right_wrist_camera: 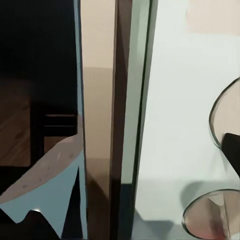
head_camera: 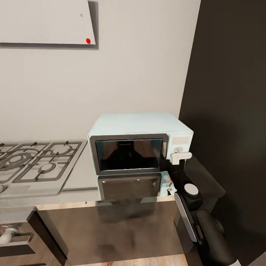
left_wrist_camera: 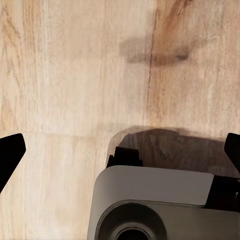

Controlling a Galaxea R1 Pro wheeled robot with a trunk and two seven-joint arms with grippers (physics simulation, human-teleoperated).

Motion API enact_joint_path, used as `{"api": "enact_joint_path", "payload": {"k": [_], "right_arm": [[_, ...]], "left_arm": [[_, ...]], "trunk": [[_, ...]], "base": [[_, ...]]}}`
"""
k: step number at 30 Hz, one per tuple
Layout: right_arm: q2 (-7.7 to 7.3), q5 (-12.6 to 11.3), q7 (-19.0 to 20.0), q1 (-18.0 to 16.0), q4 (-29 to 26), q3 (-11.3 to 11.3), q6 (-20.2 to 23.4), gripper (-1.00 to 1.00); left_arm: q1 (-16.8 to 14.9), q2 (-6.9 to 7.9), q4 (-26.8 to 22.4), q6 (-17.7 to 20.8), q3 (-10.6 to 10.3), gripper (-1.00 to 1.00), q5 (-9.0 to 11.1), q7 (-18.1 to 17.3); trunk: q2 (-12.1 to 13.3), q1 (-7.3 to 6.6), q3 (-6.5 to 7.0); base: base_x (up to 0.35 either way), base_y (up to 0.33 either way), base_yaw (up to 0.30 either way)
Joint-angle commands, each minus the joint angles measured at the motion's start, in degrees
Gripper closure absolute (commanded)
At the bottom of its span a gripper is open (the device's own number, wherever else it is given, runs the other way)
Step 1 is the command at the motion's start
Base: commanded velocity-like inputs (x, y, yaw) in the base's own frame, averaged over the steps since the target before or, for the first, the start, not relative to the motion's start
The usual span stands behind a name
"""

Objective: In the kitchen, take the popcorn bag from the countertop, put it into the microwave, and heat it until the popcorn is cooked so the cooked popcorn ends up inside the bag.

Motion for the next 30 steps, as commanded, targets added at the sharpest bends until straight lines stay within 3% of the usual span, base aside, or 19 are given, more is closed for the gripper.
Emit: {"api": "enact_joint_path", "payload": {"k": [1, 30], "right_arm": [[-0.04, -0.11, -0.47, -2.06, 2.35, 0.13, 0.27, 1.00], [-0.04, -0.11, -0.47, -2.00, 2.35, 0.07, 0.27, 1.00]], "left_arm": [[-0.03, -0.01, 0.05, -0.20, 0.09, -1.00, 0.08, 0.02], [-0.04, -0.01, 0.04, -0.20, 0.09, -1.00, 0.08, 0.02]], "trunk": [[-0.01, 0.01, -0.05], [-0.01, 0.01, -0.05]], "base": [[0.000, 0.000, 0.000], [-0.037, 0.000, 0.000]]}}
